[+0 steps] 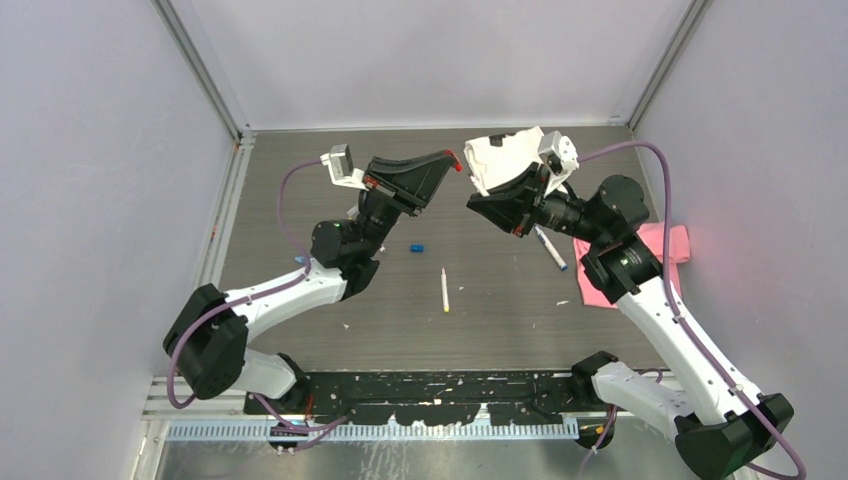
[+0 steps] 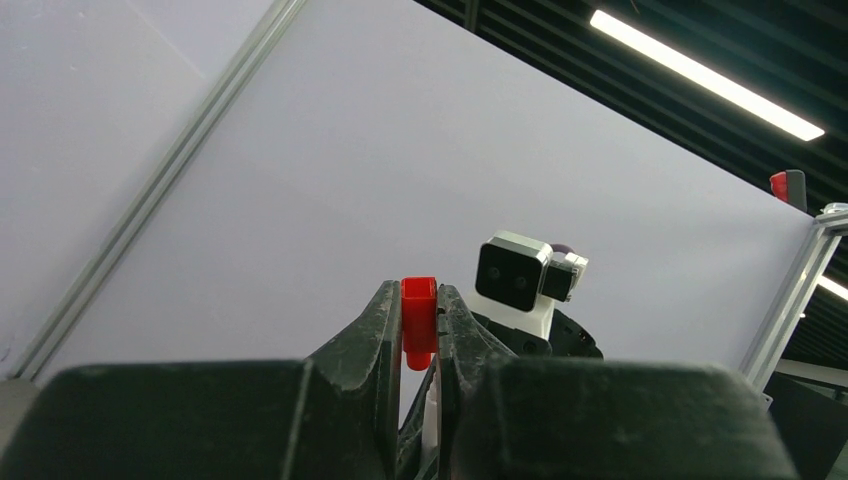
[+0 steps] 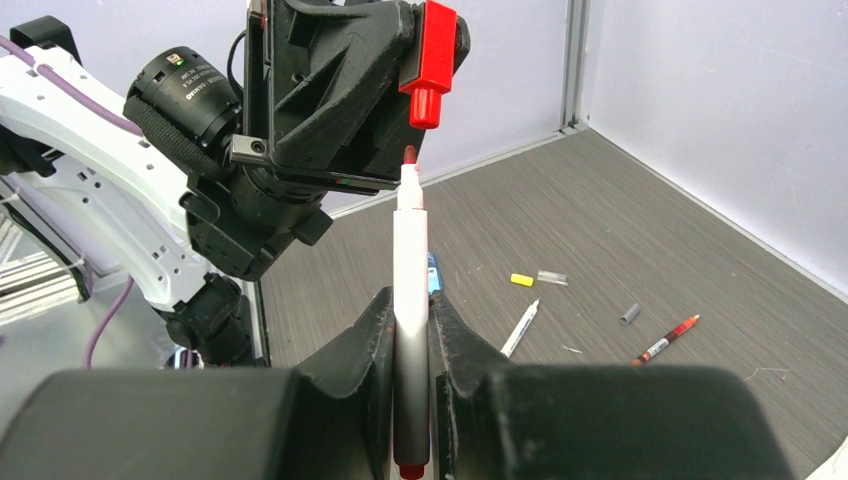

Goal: Insert the pens into the pen caps
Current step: Insert the pen cap onto the pen.

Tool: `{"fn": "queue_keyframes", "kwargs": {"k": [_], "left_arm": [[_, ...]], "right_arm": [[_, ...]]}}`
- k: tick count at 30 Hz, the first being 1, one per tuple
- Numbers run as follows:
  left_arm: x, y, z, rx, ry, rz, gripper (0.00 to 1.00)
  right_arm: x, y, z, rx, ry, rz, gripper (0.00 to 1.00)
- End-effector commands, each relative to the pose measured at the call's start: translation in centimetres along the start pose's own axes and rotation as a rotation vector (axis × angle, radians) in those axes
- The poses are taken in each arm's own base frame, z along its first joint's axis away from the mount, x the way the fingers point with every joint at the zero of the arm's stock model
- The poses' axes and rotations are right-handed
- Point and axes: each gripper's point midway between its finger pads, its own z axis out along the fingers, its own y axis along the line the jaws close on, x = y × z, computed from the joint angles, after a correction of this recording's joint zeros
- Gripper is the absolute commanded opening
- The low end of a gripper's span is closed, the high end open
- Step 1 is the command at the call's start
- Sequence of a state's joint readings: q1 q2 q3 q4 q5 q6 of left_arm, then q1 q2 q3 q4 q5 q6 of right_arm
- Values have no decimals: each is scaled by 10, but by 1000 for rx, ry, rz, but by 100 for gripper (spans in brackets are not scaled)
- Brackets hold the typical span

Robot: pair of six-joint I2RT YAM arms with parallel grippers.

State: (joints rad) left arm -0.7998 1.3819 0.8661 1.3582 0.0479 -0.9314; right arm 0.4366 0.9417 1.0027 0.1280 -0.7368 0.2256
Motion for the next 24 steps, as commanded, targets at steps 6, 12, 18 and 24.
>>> {"fn": "queue_keyframes", "kwargs": {"k": [6, 12, 18, 24], "left_arm": [[-16, -26, 13, 87, -63, -4, 1], [-13, -25, 13, 85, -60, -6, 1], [-11, -21, 12, 74, -55, -6, 1], [-9, -20, 11, 71, -52, -9, 1]], "right_arm": [[-11, 0, 6, -4, -52, -5, 1], [-12, 0, 7, -6, -56, -6, 1], [-13, 1, 7, -9, -59, -5, 1], [-13, 2, 7, -12, -60, -5, 1]]}}
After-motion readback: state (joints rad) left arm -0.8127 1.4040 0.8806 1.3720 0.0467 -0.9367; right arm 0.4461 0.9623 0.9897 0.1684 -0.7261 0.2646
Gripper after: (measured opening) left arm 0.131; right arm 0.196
